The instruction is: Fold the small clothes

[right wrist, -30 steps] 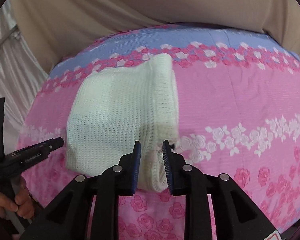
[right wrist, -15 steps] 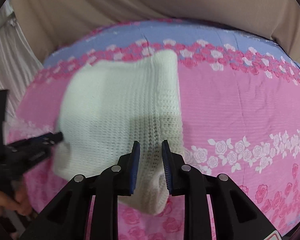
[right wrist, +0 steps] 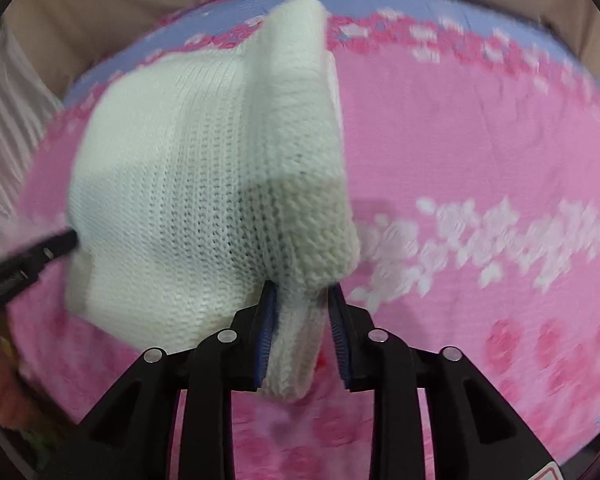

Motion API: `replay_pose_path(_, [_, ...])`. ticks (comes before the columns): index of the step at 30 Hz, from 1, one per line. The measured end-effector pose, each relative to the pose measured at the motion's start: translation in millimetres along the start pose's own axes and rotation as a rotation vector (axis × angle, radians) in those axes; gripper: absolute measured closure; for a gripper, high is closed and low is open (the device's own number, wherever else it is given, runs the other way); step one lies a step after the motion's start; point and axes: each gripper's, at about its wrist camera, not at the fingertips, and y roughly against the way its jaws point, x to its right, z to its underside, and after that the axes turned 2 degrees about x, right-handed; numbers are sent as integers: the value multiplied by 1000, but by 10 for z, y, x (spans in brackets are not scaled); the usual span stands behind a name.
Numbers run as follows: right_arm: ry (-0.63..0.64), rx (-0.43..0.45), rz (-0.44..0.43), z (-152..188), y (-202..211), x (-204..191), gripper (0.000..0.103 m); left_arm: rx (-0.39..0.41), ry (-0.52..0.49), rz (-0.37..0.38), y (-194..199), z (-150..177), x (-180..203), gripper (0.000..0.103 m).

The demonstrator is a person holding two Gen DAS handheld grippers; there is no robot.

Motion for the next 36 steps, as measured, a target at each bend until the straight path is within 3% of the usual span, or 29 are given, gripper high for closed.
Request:
replay_pose_path(5, [-8,73,-29,143,375,36,77,26,13,-10,161,153,6,63])
replay_pose_path(9, [7,91,-11,355,472,83,76,58,-2,-28,267,365,80,50])
replay_pose_path(16, [61,112,-42,563,625,71,77,33,9,-27,306,709,206,50])
replay_pose_path(22, [115,138,-29,700,732,-112,79,66,2,-38,467,863,311,49])
replay_pose_path(25, [120,171,9,787,793,-156,70,96,-14,-56,519,932,352,40])
replay_pose_path(29, [112,172,63,853,785,-139,54,120,-33,-81,558,1007,403,34])
replay_pose_path(36, [74,153,88,942,782,-71,49,129,-40,-87,575,1037,420,29])
